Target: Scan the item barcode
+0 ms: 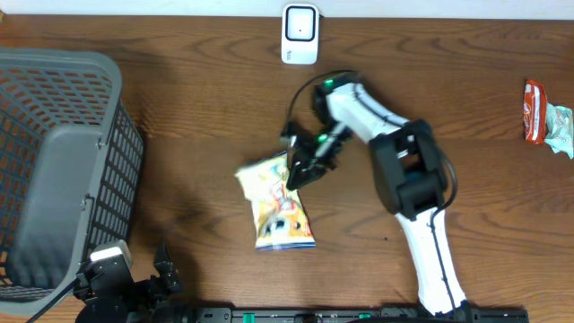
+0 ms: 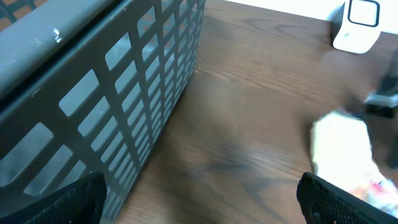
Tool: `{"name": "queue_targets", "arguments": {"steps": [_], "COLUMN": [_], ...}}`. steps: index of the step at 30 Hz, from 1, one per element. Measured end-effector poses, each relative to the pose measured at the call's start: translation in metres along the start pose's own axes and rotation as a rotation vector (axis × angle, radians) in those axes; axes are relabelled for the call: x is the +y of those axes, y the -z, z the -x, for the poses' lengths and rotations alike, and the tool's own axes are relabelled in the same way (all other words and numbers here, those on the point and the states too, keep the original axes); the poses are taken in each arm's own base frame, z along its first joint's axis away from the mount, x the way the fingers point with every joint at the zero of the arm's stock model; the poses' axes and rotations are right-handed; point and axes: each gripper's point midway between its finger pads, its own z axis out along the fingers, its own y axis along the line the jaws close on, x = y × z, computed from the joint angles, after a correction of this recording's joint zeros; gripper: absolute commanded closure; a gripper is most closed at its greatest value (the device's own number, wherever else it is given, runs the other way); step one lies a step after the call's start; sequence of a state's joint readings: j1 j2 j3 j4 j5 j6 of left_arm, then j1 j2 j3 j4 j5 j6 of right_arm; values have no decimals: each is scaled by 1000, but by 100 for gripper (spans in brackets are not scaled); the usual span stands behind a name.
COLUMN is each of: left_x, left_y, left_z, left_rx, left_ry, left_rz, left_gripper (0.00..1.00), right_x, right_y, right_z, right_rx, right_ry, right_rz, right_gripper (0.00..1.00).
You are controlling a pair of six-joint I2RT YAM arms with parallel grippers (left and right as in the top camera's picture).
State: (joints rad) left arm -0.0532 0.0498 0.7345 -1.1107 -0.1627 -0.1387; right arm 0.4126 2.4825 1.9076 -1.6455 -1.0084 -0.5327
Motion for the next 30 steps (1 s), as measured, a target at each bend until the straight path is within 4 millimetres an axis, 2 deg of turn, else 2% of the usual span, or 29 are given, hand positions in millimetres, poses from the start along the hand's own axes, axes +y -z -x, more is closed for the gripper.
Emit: {"name": "queue_targets", "arguments": {"steps": [2,4,5,6,9,10,11,16,19,20,23,30], "left_x": [0,0,0,0,0,0,0,0,0,0,0,0], "left_y": [0,0,0,0,0,0,0,0,0,0,0,0], "left_z": [0,0,0,0,0,0,0,0,0,0,0,0], "left_rx": [0,0,0,0,0,0,0,0,0,0,0,0], "left_ry": [0,0,0,0,0,0,0,0,0,0,0,0], "left_rz": [0,0,0,0,0,0,0,0,0,0,0,0], "left_gripper": [2,2,2,2,2,2,2,2,2,2,2,2], "right_x": [9,7,4,2,-8,-9,-10,5,15,17,18,33], "right_y": [14,23,25,27,32,35,37,54,62,62,47,-39], "right_z": [0,3,2,0,-4,-3,-3,13,28,30,29,40], "right_rx": [-53,-87,-89,-85,-65,-65,-66,-129,-177,-186,-199,-222], "right_ry": [134,241,264,268,260,250,246,274,211,174,-18,-68], "right_rz": [71,80,72,61,21,10,0,-127,-352,-413,-689,-929], "right_gripper": [99,96,86,70,50,34,24,23,23,20,10,1]}}
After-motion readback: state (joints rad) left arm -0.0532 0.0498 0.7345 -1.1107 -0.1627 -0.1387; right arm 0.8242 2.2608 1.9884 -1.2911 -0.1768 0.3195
